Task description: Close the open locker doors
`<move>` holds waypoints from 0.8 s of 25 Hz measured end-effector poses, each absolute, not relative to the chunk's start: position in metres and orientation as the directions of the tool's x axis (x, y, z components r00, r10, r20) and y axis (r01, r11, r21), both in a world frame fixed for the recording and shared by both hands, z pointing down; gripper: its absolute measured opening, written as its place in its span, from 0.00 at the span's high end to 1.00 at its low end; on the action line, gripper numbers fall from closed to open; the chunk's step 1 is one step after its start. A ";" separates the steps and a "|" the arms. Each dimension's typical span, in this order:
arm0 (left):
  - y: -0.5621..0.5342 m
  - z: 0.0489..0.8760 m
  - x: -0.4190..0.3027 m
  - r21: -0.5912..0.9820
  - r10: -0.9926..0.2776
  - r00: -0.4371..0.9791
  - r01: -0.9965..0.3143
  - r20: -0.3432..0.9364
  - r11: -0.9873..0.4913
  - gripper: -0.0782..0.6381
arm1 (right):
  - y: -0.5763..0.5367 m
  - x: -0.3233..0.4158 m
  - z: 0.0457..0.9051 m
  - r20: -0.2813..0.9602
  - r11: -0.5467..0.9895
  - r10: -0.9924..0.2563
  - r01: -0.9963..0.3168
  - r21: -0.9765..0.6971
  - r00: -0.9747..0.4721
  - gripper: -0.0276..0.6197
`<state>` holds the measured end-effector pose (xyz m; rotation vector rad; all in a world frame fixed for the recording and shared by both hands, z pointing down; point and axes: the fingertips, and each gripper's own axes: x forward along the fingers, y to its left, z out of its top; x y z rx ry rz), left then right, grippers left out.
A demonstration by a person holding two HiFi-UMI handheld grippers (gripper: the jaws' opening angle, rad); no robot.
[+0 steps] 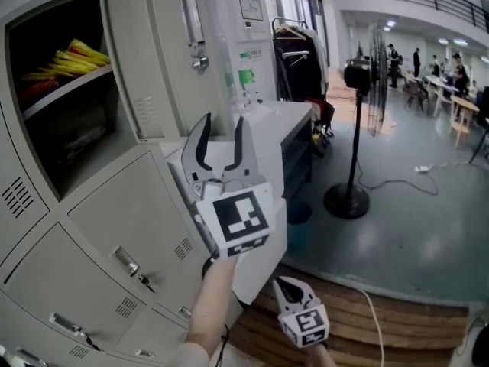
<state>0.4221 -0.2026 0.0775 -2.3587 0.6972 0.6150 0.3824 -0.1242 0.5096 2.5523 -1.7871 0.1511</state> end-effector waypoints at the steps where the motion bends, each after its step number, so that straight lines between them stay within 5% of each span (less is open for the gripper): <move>1: -0.205 0.080 0.425 -0.417 -0.333 0.756 -0.608 -0.563 -0.676 0.64 | -0.124 0.382 0.511 0.093 -0.348 -0.934 -0.936 -0.040 0.344 0.95; 3: -0.210 0.085 0.431 -0.411 -0.339 0.763 -0.601 -0.550 -0.685 0.65 | -0.121 0.383 0.513 0.097 -0.360 -0.930 -0.932 -0.046 0.355 0.95; 5: -0.213 0.087 0.434 -0.385 -0.343 0.767 -0.589 -0.542 -0.710 0.76 | -0.116 0.385 0.514 0.101 -0.373 -0.925 -0.926 -0.058 0.366 0.95; 20: -0.192 0.083 0.386 -0.363 -0.297 0.743 -0.583 -0.599 -0.726 0.75 | -0.126 0.384 0.509 0.055 -0.321 -0.946 -0.946 -0.048 0.318 0.95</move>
